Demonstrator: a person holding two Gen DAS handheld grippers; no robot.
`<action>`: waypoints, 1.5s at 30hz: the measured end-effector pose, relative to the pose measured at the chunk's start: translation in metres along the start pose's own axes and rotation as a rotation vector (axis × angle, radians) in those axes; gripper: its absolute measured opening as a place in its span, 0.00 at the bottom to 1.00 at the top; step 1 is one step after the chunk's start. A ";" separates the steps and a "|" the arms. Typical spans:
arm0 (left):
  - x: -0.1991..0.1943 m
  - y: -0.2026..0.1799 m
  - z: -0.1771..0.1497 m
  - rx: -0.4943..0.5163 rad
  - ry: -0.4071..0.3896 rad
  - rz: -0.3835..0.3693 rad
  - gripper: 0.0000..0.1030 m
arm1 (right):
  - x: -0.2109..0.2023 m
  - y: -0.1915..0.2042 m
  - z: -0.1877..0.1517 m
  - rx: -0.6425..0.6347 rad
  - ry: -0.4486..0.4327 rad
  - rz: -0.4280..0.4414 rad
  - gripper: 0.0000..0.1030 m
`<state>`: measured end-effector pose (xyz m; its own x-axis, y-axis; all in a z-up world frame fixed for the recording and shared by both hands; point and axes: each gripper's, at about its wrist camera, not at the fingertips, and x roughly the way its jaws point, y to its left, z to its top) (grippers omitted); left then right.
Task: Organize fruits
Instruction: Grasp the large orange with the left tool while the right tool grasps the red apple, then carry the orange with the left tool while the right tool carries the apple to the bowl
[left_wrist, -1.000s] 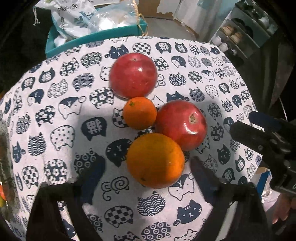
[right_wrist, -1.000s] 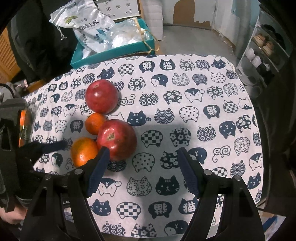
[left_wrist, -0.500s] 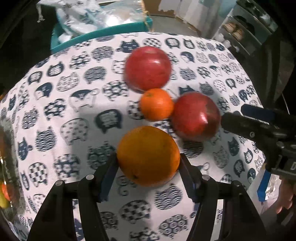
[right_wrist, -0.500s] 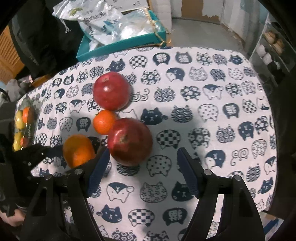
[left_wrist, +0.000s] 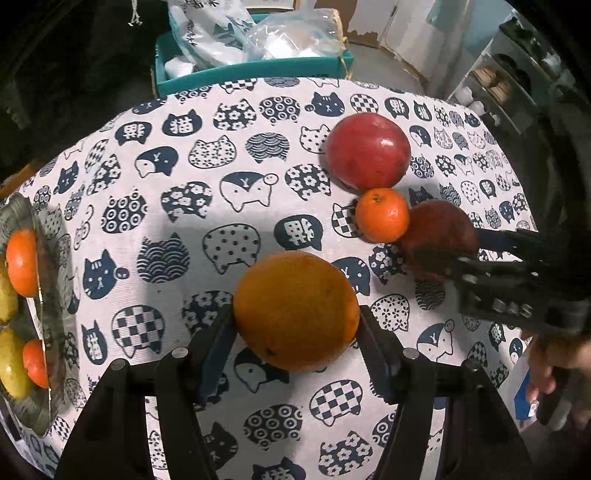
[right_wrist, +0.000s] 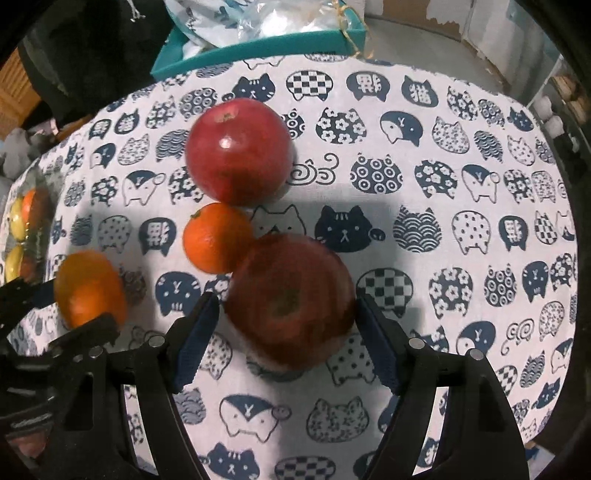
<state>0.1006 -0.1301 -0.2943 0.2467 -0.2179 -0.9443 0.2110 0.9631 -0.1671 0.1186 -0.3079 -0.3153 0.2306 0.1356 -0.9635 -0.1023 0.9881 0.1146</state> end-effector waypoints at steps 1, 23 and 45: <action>-0.002 0.001 -0.001 -0.001 -0.003 0.001 0.64 | 0.004 -0.002 0.001 0.009 0.008 0.005 0.74; -0.040 0.018 -0.005 -0.014 -0.083 0.037 0.64 | -0.023 0.015 -0.021 -0.016 -0.074 -0.063 0.69; -0.132 0.044 -0.028 -0.023 -0.240 0.099 0.64 | -0.140 0.080 -0.020 -0.169 -0.323 -0.012 0.69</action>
<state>0.0511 -0.0551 -0.1852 0.4833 -0.1515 -0.8622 0.1541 0.9843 -0.0866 0.0584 -0.2495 -0.1762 0.5235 0.1662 -0.8357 -0.2498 0.9676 0.0359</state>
